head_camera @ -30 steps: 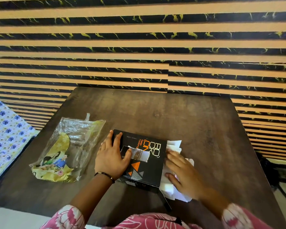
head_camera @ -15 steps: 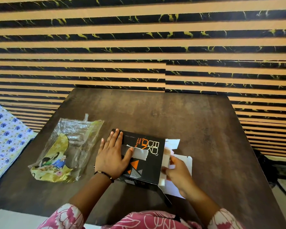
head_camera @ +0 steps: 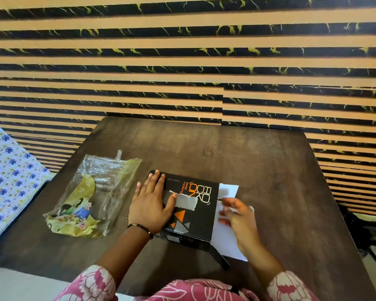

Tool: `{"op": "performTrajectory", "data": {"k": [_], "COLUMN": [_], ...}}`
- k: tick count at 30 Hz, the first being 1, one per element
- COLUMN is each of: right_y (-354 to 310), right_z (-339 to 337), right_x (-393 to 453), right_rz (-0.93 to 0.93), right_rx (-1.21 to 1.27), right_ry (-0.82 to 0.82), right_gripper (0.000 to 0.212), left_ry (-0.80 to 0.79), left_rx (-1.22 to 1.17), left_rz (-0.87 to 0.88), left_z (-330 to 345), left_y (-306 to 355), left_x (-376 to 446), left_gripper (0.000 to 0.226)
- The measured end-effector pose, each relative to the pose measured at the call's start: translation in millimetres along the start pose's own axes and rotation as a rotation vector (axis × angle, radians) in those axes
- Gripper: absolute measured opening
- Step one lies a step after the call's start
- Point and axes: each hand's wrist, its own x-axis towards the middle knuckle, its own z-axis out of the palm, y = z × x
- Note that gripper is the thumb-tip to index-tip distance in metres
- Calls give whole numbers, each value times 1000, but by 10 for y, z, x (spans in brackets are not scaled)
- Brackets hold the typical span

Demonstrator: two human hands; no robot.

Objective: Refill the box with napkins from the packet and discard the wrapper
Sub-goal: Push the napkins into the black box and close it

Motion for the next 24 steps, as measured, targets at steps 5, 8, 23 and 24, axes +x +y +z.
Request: {"op": "performTrajectory", "data": {"k": [5, 8, 23, 24], "right_y": [-163, -209, 108, 111], "right_z": [-150, -177, -363, -357], "right_x": [243, 277, -109, -128], "right_rz": [-175, -116, -313, -330], "right_rx": [-250, -324, -544, -571], "right_ry": [138, -1, -258, -261], "right_gripper": [53, 41, 56, 56], "left_ry": [19, 24, -268, -265], "left_rx": [58, 1, 214, 215], "left_rz": [72, 247, 509, 488], "left_z": [12, -37, 241, 244], "left_y": [12, 161, 915, 932], "left_x": [7, -53, -171, -172], "left_gripper": [79, 76, 68, 66]}}
